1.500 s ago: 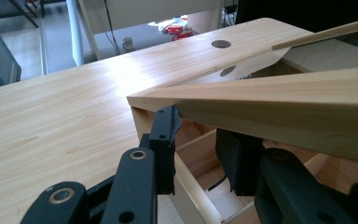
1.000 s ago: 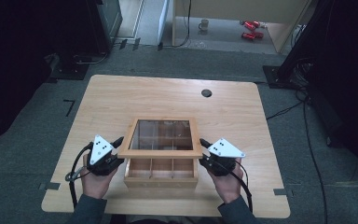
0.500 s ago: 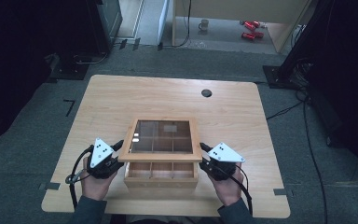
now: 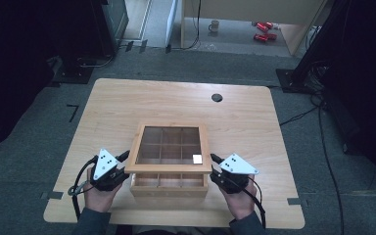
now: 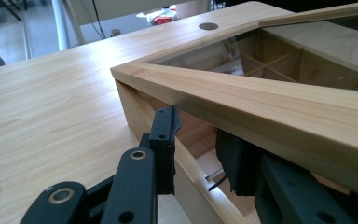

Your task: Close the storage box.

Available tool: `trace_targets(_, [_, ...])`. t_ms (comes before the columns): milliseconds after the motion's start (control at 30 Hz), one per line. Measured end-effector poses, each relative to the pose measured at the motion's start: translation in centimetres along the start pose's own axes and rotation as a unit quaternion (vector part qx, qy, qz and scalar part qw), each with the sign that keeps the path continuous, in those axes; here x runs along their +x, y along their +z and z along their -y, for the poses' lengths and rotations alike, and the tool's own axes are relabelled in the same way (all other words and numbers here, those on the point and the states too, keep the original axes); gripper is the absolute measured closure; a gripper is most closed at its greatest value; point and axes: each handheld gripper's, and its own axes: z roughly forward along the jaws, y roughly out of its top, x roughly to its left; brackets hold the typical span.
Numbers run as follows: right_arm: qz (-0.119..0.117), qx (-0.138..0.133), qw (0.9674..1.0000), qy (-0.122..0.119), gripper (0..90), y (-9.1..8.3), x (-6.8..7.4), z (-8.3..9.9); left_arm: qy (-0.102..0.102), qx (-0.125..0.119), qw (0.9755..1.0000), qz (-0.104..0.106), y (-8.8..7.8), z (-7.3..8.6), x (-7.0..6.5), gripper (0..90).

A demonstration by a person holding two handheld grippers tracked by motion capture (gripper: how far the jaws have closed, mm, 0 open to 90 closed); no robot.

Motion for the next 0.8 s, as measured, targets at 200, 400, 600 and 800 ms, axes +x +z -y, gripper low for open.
trace_targets(200, [-0.004, 0.005, 1.0, 0.001, 67.9, 0.0, 0.3, 0.6, 0.007, 0.004, 0.9999, 0.014, -0.1, 0.5, -0.4, 69.7])
trace_targets(400, [-0.008, 0.006, 1.0, 0.002, 67.9, 0.0, 0.5, 1.1, 0.013, 0.013, 0.9998, 0.01, -0.2, 0.9, -0.8, 69.6])
trace_targets(600, [-0.008, 0.013, 0.9999, 0.003, 67.8, -0.1, 0.6, 1.8, 0.008, 0.022, 0.9997, 0.005, -1.1, 1.7, -0.5, 68.6])
trace_targets(800, [-0.004, 0.024, 0.9996, 0.01, 68.9, 0.0, 0.8, 2.6, -0.003, 0.027, 0.9996, 0.006, -1.8, 2.6, -0.4, 68.9])
